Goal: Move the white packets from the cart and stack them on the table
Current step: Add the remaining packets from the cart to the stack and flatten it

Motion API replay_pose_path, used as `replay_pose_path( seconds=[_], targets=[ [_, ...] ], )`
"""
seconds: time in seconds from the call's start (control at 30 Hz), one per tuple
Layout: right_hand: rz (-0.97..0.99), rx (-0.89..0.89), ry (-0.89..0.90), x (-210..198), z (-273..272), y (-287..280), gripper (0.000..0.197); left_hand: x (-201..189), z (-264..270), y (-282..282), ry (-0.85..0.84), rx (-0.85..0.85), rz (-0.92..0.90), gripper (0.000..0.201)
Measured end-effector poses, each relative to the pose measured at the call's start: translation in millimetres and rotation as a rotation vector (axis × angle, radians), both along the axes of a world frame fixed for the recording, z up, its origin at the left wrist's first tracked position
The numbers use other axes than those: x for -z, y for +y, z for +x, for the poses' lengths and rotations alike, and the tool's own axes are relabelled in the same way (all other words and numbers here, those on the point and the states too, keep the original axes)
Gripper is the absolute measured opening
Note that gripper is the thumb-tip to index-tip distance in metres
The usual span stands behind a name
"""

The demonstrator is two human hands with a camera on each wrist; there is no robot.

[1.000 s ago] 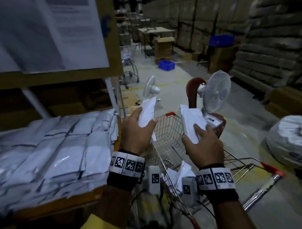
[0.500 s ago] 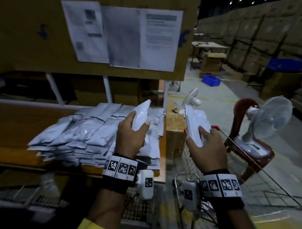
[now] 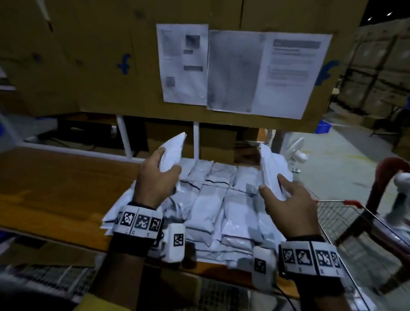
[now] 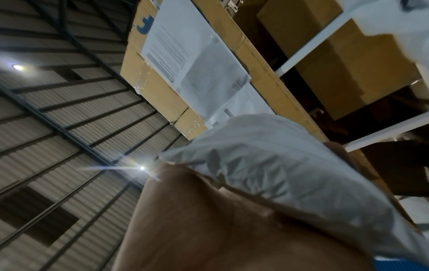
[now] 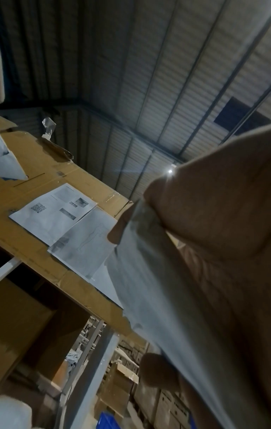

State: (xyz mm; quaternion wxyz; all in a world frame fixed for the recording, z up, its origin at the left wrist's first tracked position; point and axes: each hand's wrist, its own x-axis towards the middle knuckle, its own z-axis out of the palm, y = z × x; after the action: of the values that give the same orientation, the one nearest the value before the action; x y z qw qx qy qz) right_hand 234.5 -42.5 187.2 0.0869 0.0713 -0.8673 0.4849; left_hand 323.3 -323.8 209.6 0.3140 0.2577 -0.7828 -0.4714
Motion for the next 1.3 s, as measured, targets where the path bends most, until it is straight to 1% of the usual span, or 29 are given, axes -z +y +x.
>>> replay_pose_path(
  seconds=[0.07,0.1,0.2,0.3,0.4,0.47,0.6,0.67,0.73,0.8,0.83,0.93,1.03,1.1,1.13,1.23,1.3],
  targets=[
    [-0.005,0.009,-0.016,-1.1,-5.1,-15.5,0.070,-8.9,-6.2,-25.6,-0.028,0.004,-0.033,0.087],
    [-0.006,0.007,-0.034,-3.2,-8.5,-22.6,0.069,-12.2,-10.5,-37.1,-0.035,0.014,-0.044,0.087],
    [0.000,-0.012,-0.060,-13.9,-26.1,-40.7,0.067,-26.5,-26.1,-63.6,-0.079,0.020,-0.055,0.075],
    [0.045,0.004,-0.044,-26.5,-53.1,-58.9,0.067,-37.1,-49.1,-95.6,-0.133,0.007,-0.092,0.080],
    [0.082,-0.010,-0.058,-33.1,-84.4,-80.0,0.071,-36.8,-76.8,-131.0,-0.204,-0.019,-0.171,0.071],
    [0.147,-0.040,-0.072,-30.0,-104.1,-97.6,0.073,-30.6,-93.4,-152.7,-0.297,-0.022,-0.203,0.071],
    [0.224,-0.039,-0.134,-12.5,-138.9,-139.3,0.080,-8.0,-124.3,-189.5,-0.496,0.030,-0.222,0.087],
    [0.304,-0.027,-0.151,-0.6,-155.0,-161.7,0.083,10.9,-144.9,-211.9,-0.585,0.060,-0.239,0.090],
    [0.361,-0.016,-0.159,9.5,-169.8,-184.5,0.085,17.4,-161.6,-221.6,-0.641,0.095,-0.293,0.084],
    [0.386,0.021,-0.182,17.5,-184.0,-207.7,0.083,25.0,-180.3,-230.6,-0.691,0.141,-0.369,0.065],
    [0.421,0.038,-0.204,22.1,-190.2,-218.6,0.081,30.0,-187.4,-231.0,-0.724,0.155,-0.394,0.061],
    [0.524,0.042,-0.279,38.1,-210.0,-249.9,0.073,62.1,-210.5,-244.6,-0.788,0.181,-0.410,0.068],
    [0.595,0.078,-0.360,55.5,-225.5,-275.7,0.070,111.4,-242.0,-273.4,-0.890,0.188,-0.322,0.089],
    [0.649,0.123,-0.424,70.4,-227.4,-287.5,0.071,141.0,-258.5,-286.4,-0.907,0.229,-0.282,0.099],
    [0.680,0.147,-0.448,78.5,-227.0,-291.2,0.073,147.0,-261.5,-287.2,-0.928,0.244,-0.274,0.101],
    [0.796,0.164,-0.526,101.8,-224.9,-296.6,0.077,164.9,-261.2,-288.2,-0.962,0.277,-0.262,0.093],
    [0.839,0.152,-0.588,113.2,-224.7,-297.8,0.076,170.3,-256.4,-285.8,-0.920,0.289,-0.294,0.091]
  ],
)
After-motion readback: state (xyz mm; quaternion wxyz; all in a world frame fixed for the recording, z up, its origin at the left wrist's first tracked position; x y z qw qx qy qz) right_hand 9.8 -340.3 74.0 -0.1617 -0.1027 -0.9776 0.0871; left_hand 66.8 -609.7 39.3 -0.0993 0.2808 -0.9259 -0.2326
